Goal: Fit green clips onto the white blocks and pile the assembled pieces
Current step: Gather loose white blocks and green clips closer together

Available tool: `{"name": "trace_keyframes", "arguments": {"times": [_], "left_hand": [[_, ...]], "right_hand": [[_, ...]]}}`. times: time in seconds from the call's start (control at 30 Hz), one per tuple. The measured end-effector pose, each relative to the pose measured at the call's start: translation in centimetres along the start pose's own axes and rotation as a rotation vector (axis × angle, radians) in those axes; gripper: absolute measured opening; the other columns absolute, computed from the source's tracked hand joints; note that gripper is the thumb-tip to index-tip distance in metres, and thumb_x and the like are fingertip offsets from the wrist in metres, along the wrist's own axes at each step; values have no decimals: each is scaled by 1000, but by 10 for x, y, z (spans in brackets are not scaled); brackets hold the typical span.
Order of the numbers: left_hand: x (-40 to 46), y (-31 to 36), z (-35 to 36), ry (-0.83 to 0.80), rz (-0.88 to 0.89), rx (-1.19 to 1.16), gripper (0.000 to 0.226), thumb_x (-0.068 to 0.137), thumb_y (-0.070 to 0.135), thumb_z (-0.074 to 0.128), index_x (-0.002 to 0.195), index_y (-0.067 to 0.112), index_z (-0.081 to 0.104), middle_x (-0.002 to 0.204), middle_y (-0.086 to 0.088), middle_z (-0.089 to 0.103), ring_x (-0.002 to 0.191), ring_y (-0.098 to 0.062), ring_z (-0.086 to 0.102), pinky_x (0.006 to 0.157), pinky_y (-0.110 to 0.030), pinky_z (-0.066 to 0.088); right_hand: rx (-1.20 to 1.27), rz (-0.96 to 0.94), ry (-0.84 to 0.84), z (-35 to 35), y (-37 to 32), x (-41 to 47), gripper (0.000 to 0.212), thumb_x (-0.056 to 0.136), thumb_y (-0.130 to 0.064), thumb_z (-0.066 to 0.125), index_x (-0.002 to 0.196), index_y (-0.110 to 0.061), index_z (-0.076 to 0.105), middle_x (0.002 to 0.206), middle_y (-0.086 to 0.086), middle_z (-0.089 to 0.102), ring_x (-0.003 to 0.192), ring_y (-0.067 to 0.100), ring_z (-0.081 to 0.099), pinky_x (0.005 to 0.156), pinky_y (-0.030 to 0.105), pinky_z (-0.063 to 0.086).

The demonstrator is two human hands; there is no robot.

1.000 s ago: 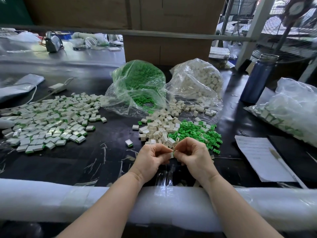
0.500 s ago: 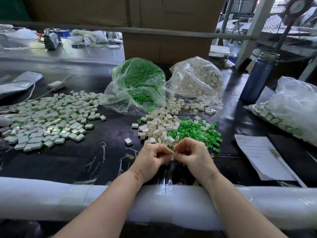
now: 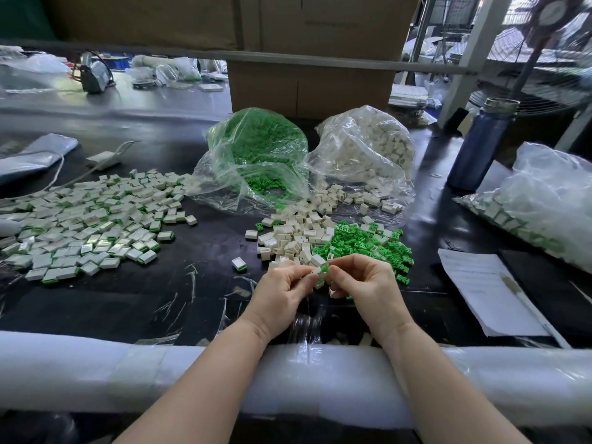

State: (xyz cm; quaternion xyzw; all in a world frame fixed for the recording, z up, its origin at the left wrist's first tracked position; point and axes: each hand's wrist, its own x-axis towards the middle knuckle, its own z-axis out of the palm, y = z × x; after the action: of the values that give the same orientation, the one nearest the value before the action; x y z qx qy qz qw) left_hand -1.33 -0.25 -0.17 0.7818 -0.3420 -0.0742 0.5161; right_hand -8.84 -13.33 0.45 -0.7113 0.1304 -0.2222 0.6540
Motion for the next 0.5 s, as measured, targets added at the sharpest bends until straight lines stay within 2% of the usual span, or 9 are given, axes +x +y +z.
{"name": "trace_keyframes", "arguments": {"times": [0.07,0.17,0.23,0.37,0.5], "left_hand": [[1,0,-1,-6,-36,-61,16,90,14,57,100,11,69,82,3,61,80,-13,60,80,-21,50],[0,1,-2,-29,-111,-218,11,89,7,58,87,14,66,74,1,64,67,0,60,67,-13,51],[0,1,-1,-40,-126,-211,12,89,7,58,85,16,65,73,2,64,63,4,59,64,-9,49],[0,2,-1,-42,-138,-183,9,88,8,59,88,13,67,79,-2,66,73,-8,60,72,-15,51],[-1,2,0,-55,-115,-132,12,88,8,60,94,7,70,83,-5,67,77,-12,59,77,-23,51]], "right_hand": [[-25,4,-12,0,0,0,11,81,1,67,76,-9,68,63,2,66,53,8,58,52,19,51],[-107,17,-18,2,2,0,12,82,-1,66,73,-10,66,60,1,63,50,8,56,50,19,50],[-149,32,-21,3,3,0,12,84,-3,65,73,-10,65,60,1,62,49,6,54,48,18,47],[-210,54,-28,5,4,1,17,85,-5,64,69,-12,63,58,-2,59,48,3,50,47,15,43],[-233,59,-44,4,4,1,22,84,-3,64,65,-15,61,56,1,57,45,2,48,45,14,40]]}}
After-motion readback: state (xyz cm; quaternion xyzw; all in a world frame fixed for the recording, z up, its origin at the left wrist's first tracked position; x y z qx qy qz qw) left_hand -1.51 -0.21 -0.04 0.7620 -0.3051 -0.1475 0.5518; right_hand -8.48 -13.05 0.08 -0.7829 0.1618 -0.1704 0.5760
